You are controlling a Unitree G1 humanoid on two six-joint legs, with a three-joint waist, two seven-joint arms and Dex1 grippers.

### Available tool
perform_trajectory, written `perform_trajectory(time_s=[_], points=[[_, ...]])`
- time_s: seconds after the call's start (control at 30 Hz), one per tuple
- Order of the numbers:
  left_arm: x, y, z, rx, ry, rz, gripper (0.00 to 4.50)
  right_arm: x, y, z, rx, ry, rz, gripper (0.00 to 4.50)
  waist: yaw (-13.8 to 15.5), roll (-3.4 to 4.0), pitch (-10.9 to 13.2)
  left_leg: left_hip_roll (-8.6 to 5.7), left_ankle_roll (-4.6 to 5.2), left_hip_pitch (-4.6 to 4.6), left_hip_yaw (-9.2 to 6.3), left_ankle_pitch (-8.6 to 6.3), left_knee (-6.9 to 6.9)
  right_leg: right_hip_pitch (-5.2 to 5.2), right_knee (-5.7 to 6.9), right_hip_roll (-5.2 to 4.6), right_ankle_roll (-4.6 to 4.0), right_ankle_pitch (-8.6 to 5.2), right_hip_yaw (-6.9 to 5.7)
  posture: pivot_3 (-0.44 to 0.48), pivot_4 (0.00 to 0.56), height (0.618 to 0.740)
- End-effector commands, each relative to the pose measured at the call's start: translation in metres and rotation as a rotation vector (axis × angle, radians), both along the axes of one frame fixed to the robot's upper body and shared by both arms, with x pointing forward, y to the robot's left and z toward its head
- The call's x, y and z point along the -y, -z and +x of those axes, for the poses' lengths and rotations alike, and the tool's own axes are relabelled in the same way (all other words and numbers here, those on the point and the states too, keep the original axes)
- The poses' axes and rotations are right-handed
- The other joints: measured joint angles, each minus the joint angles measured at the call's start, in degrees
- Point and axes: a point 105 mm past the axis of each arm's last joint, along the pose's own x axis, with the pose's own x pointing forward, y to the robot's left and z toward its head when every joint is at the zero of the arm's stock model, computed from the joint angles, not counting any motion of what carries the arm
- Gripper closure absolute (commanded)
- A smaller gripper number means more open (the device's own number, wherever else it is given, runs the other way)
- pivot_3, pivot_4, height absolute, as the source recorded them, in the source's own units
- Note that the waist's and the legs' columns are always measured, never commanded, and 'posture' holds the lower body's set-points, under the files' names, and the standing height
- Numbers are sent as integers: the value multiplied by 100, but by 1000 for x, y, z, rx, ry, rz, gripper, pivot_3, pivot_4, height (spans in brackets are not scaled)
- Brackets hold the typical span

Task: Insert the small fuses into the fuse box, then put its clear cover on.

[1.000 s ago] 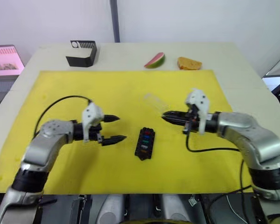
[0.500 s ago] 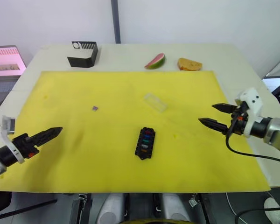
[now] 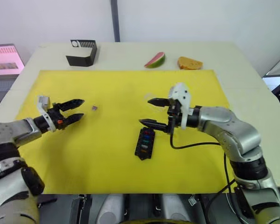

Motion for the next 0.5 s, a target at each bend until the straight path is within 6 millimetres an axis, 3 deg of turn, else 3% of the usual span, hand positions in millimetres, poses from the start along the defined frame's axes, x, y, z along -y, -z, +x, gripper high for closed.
perform_trajectory(time_s=[0.03,0.23,0.37,0.5], points=[[0,7,8,-21,-42,24,0,-5,-15,5,88,9,12,51,-10,0,0,0,0,0,0,0,0,-1,1,0,0,0,0,0,150,740],[12,24,17,-48,-53,65,0,-4,-21,8,109,27,21,51,27,2,-5,-2,-8,7,-3,5,0,4,10,-6,-1,0,1,0,150,740],[25,14,23,0,-23,-7,0,3,-19,6,104,37,0,51,51,3,-6,-9,-9,10,-9,5,0,10,12,-10,-1,0,0,0,150,740],[35,16,28,-10,-6,3,0,7,-18,4,100,43,-9,51,73,3,-7,-12,-9,10,-11,6,0,11,12,-12,-1,0,0,0,150,740]])
